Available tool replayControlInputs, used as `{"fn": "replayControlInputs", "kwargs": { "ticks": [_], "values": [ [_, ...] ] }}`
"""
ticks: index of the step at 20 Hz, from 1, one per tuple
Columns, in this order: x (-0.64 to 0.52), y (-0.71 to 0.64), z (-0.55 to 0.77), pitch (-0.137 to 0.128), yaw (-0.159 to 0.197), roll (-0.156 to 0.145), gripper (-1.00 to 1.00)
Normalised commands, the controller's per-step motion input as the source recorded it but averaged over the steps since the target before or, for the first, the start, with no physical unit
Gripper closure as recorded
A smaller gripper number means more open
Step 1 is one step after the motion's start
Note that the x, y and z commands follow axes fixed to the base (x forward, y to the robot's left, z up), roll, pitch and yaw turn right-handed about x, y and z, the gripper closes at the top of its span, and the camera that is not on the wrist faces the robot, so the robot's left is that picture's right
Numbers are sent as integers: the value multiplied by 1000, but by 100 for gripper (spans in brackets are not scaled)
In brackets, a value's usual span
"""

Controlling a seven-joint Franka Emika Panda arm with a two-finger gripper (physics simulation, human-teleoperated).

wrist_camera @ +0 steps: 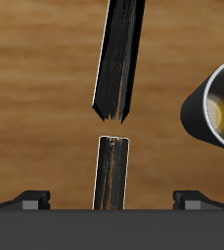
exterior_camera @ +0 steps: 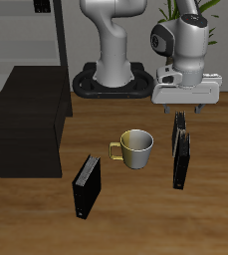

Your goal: Place the yellow book flat on top of the shelf

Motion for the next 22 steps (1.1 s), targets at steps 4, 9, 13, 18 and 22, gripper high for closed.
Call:
{"fn": "replayControlInputs", "kwargs": {
  "ticks": [4, 9, 13, 18, 22],
  "values": [
    [-9, -42, -290, 23, -10, 1, -100],
    [15, -11, -296, 21, -15, -4, -100],
    [19, -22, -141, 3, 3, 16, -100],
    [33, -17, -163, 23, 21, -5, -100],
    [74, 15, -176, 48, 7, -2, -100]
  ]
}}
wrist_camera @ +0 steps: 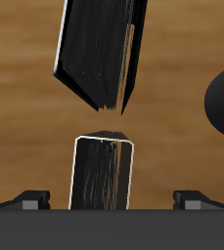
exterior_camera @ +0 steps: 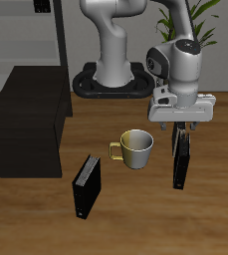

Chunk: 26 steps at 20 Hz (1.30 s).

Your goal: Place the yellow book flat on top of the shelf

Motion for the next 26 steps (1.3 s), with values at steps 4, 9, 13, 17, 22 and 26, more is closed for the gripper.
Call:
{"fn": "replayControlInputs", "kwargs": {
  "ticks": [4, 9, 13, 17, 22, 26],
  "values": [
    [42, 45, -149, 19, 18, 15, 100],
    [-5, -11, -38, 23, -15, 14, 100],
    [-22, -50, 68, 4, -11, 3, 100],
    [-26, 21, 121, -3, 11, 11, 100],
    [-163, 139, 325, -14, 51, 29, 100],
    [-171, -41, 372, 2, 17, 8, 100]
  ]
}}
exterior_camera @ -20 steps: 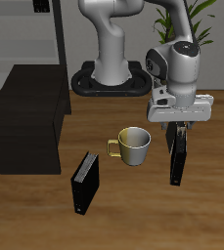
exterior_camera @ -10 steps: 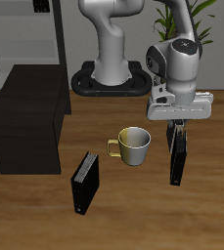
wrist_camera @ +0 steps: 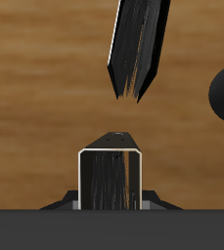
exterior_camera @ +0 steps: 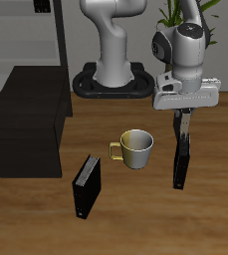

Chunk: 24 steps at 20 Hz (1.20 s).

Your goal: Place the yellow book flat on top of the shelf

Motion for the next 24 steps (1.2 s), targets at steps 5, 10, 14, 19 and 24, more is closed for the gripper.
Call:
{"fn": "replayControlInputs", "kwargs": {
  "ticks": [5, 10, 14, 19, 24],
  "values": [
    [-158, -84, 415, -7, 13, 16, 100],
    [-230, -79, 499, -41, 28, -1, 100],
    [-141, -102, 367, -36, 25, -20, 100],
    [-228, -110, 495, -51, 29, -21, 100],
    [-192, -105, 454, -71, 52, -40, 100]
  ]
}}
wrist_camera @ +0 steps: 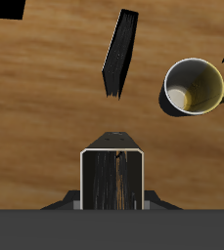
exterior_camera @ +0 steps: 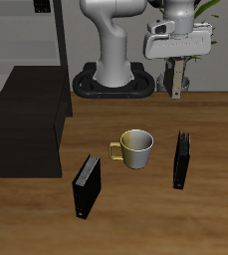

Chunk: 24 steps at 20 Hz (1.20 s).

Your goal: Place the yellow book flat on top of the shelf

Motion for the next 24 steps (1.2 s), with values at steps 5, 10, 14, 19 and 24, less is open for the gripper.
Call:
{"fn": "replayControlInputs", "kwargs": {
  "ticks": [5, 10, 14, 19, 24],
  "values": [
    [-100, -191, 463, -78, 52, -57, 100],
    [6, -349, 292, -51, 18, -94, 100],
    [122, -500, 184, -27, 8, -101, 100],
    [33, -527, 83, -17, 5, -106, 100],
    [-49, -439, 211, -38, 18, -142, 100]
  ]
}}
